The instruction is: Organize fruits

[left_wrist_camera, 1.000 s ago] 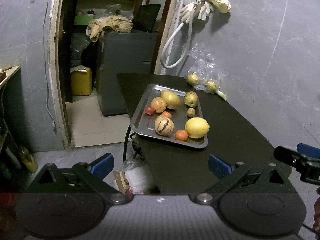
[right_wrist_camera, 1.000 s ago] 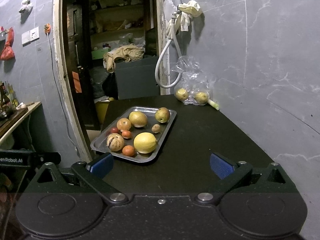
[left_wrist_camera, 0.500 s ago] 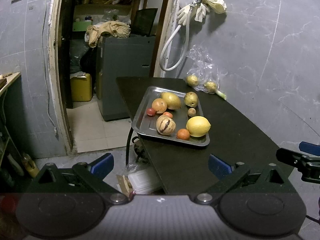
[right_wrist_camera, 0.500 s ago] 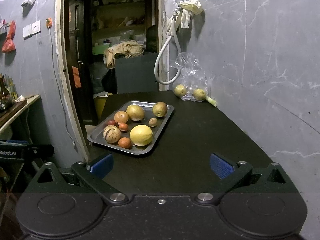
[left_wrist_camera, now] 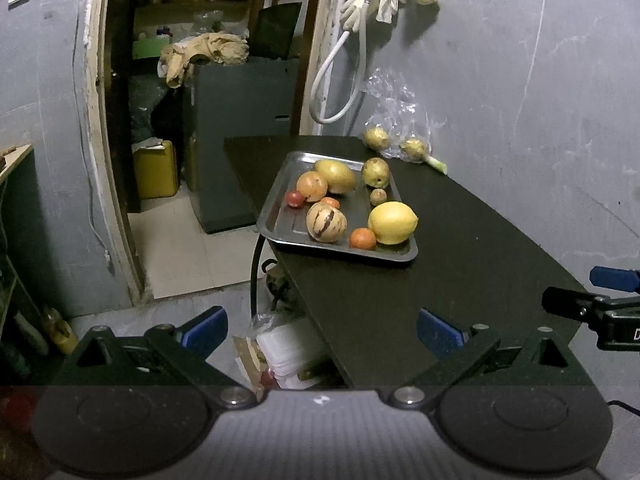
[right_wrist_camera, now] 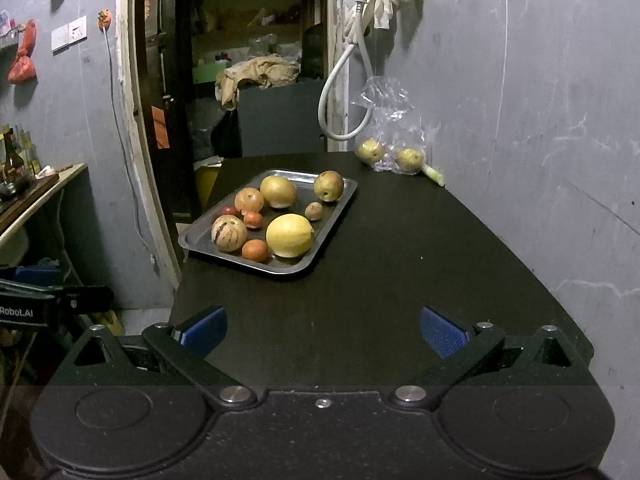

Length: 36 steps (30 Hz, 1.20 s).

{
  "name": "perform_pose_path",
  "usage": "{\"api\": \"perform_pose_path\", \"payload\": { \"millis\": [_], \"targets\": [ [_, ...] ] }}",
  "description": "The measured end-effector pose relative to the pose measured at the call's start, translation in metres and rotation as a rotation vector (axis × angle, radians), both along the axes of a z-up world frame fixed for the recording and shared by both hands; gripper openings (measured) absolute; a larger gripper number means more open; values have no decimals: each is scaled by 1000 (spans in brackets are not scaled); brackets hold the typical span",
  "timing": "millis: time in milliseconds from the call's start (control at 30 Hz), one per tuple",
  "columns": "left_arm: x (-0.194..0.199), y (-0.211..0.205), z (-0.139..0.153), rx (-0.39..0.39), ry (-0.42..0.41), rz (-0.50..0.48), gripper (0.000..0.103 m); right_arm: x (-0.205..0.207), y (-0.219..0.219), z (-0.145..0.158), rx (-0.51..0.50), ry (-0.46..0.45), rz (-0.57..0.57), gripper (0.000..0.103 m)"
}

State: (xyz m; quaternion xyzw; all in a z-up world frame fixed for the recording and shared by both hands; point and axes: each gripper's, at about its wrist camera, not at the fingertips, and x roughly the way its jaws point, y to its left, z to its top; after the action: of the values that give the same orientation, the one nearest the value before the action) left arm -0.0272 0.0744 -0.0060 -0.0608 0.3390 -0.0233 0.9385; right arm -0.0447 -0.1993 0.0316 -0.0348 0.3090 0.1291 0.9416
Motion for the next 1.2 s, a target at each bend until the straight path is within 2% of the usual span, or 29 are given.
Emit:
{"api": "perform_pose_path", "payload": {
  "millis": [700, 1200],
  "targets": [
    [-4, -9, -21, 3, 55, -52, 102, 6, 1, -18, -42, 75, -7, 102],
    [-4, -13, -25, 6, 81, -57, 102, 6, 2, -26, -75, 84, -10, 102]
  ]
}}
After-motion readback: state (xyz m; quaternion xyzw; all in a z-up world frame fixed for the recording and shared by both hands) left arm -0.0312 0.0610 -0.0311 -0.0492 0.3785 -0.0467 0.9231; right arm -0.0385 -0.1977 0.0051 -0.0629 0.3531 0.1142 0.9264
